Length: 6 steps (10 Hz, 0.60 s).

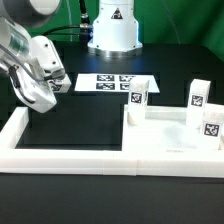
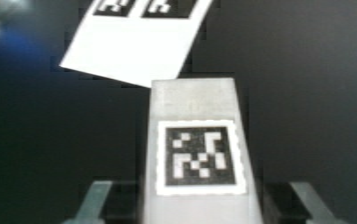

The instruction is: Assemble square table

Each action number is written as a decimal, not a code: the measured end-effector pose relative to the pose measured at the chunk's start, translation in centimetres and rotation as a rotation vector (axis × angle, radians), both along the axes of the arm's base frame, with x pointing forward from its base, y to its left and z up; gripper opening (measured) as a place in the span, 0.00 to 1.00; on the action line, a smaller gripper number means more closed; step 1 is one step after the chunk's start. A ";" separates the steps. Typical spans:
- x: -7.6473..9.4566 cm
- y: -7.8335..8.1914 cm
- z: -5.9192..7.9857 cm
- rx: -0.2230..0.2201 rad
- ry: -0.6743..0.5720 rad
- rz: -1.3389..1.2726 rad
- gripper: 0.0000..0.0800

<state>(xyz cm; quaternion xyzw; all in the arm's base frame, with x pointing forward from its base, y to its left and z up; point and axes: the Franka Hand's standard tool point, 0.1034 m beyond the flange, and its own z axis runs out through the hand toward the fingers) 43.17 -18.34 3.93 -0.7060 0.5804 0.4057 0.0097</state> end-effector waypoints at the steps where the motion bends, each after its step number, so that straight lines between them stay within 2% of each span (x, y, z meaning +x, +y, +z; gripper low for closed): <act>1: -0.1 0.0 0.0 0.003 0.006 0.001 0.36; 3: -0.1 0.0 -0.1 0.003 0.006 0.002 0.37; 4: -0.1 0.0 -0.1 0.003 0.007 0.002 0.58; 5: -0.1 0.0 -0.1 0.003 0.007 0.002 0.58; 6: -0.1 0.0 -0.1 0.003 0.007 0.002 0.77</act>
Offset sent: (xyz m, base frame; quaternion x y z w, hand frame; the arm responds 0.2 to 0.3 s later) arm 0.0000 0.0000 0.0000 0.0000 0.0000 0.0000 1.0000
